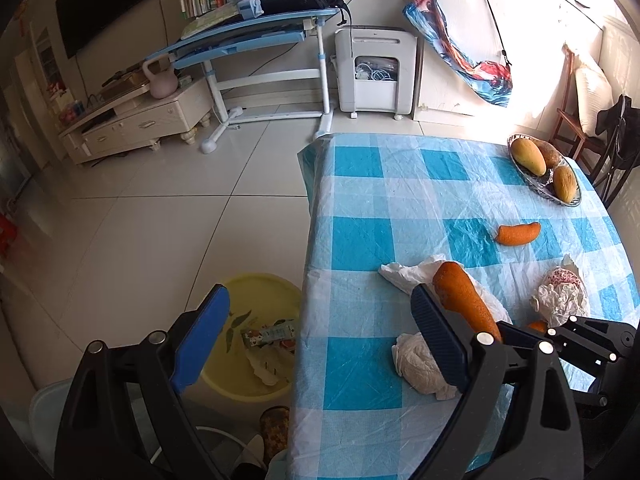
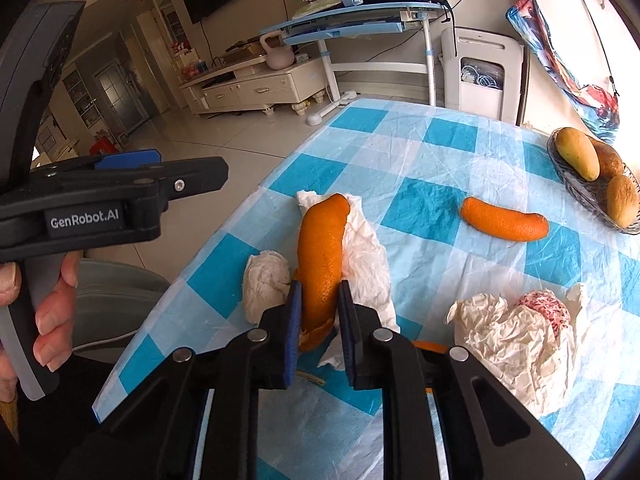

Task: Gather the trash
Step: 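Grasp the long orange peel with the right tool, then grasp the crumpled white tissue with the left tool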

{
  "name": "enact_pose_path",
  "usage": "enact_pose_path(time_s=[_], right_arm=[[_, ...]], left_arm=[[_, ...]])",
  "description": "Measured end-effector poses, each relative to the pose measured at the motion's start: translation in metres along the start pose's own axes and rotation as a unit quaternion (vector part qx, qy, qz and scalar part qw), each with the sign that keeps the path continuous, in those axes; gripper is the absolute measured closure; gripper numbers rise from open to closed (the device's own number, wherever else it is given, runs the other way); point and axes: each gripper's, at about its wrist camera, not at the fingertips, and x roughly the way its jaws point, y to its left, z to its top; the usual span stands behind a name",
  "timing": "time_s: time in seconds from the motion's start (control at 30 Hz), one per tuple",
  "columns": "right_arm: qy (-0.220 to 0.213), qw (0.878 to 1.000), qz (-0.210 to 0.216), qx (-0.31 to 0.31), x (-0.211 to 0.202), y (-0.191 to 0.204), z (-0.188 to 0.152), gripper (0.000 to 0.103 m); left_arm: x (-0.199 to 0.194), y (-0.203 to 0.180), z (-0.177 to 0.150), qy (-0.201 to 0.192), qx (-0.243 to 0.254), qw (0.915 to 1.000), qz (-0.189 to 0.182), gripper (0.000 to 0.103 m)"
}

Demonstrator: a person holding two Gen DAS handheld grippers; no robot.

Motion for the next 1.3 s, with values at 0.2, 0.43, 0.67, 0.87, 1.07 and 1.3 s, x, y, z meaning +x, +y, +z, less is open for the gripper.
enact_pose_path(time_s=[0.2, 0.43, 0.67, 0.87, 1.07, 1.3], right_arm=[[-0.014, 1.0, 0.005, -0.004, -0.038, -0.007, -0.018, 0.085], [0.005, 1.0, 0.004, -0.017, -0.056, -0.008, -0.053, 0.085], [0.01, 1.0, 0.006, -0.015, -0.048, -0.01, -0.053, 0.083], [0.013, 1.0, 0.008, -0.002, -0.046, -0.017, -0.059, 0.076], [0.017, 1.0, 0.014, 0.001, -0.041, -0.017, -0.064, 0.075], [0.012, 1.0, 0.022, 0.0, -0.042, -0.017, -0.065, 0.082]], left_arm=[[0.011, -0.018, -0.007, 0.022, 0.035, 0.9991, 0.001, 0.014], [0.026, -0.042, -0.021, 0.058, 0.077, 0.995, -0.026, 0.014], [0.039, -0.054, -0.032, 0.088, 0.092, 0.9907, -0.047, 0.014], [0.044, -0.055, -0.035, 0.097, 0.093, 0.9897, -0.05, 0.014], [0.044, -0.061, -0.036, 0.099, 0.102, 0.9875, -0.069, 0.03], [0.039, -0.067, -0.035, 0.094, 0.107, 0.9846, -0.101, 0.067]])
